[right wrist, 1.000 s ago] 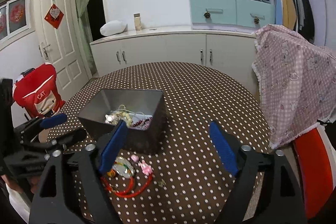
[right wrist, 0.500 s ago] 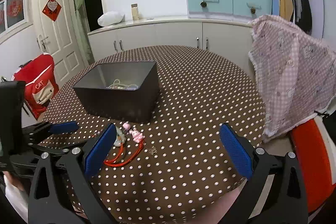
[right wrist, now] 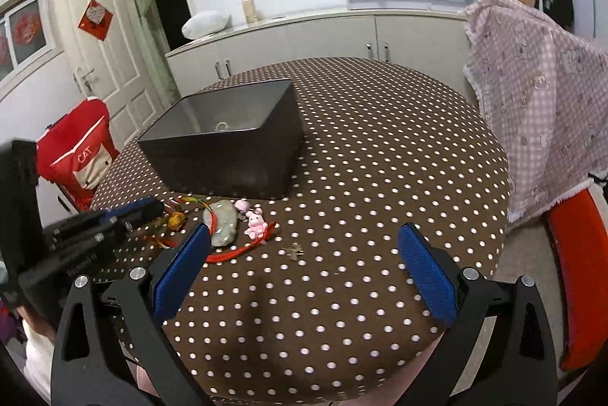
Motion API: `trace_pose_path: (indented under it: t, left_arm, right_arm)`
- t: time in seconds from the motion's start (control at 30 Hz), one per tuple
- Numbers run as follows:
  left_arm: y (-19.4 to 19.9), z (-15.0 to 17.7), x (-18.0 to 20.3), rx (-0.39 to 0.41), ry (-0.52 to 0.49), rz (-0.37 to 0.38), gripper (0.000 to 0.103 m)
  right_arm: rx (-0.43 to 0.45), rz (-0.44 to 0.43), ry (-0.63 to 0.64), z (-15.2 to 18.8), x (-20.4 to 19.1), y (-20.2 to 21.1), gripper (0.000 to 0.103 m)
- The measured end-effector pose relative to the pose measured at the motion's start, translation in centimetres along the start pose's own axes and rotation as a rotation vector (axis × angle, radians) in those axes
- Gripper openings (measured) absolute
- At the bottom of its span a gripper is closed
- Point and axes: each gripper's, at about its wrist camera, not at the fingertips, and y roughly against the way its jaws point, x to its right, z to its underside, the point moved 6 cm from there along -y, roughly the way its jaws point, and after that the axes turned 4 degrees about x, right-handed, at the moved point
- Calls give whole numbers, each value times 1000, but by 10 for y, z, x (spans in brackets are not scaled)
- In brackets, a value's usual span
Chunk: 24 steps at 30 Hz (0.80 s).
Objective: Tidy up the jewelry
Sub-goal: 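Grasp the red-green beaded cord bracelet with the left gripper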
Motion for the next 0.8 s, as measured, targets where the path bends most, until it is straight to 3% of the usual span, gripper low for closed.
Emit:
trace_pose_path:
  t: [0.1,0.23,0.27,0.3,0.33,0.37,0.47,0.53,0.57,0.67,0.7,0.77,0.8]
  left_arm:
    - [14,-5,-4,45,8,20,10]
    - [14,-2,3,39,-53,33,11]
    - [11,0,6,23,-73,28,17]
    - [7,3,8,-3,-96,8,51]
    - [3,3,9,-12,-102,-5,75]
    - [2,2,9,8,-88,-12,87]
    - [1,-3,7,37,-60,1,87]
    - [-15,2,8,-36,-77,-39,87]
    - [-25,7,8,-87,-90,-57,72]
    - [-30,11,17,-112,-203,-118,50]
    - [-29,12,23,-121,-214,-88,30]
    - [-27,13,27,-125,-224,-87,19]
    - [-27,13,27,-119,-233,-96,18]
  right_arm:
    - [-6,-14,18,0,-9,-3,95]
    - [-26,-23,27,2,-15,-10,95]
    - [-28,-25,27,2,-16,-11,95]
    - [-30,-27,26,3,-16,-11,95]
    - [-31,-26,25,3,-16,-11,95]
    - [-32,-25,25,3,-14,-11,95]
    - [-34,-13,17,4,-10,-9,95]
    - [-31,-12,8,4,-7,-8,95]
    - [-30,-13,4,4,-6,-7,95]
    - [-31,-8,-11,5,-1,-8,95]
    - [-33,-6,-15,6,0,-8,95]
    - [-42,3,-22,8,1,-10,95]
    - [-41,-1,-20,9,1,-9,95]
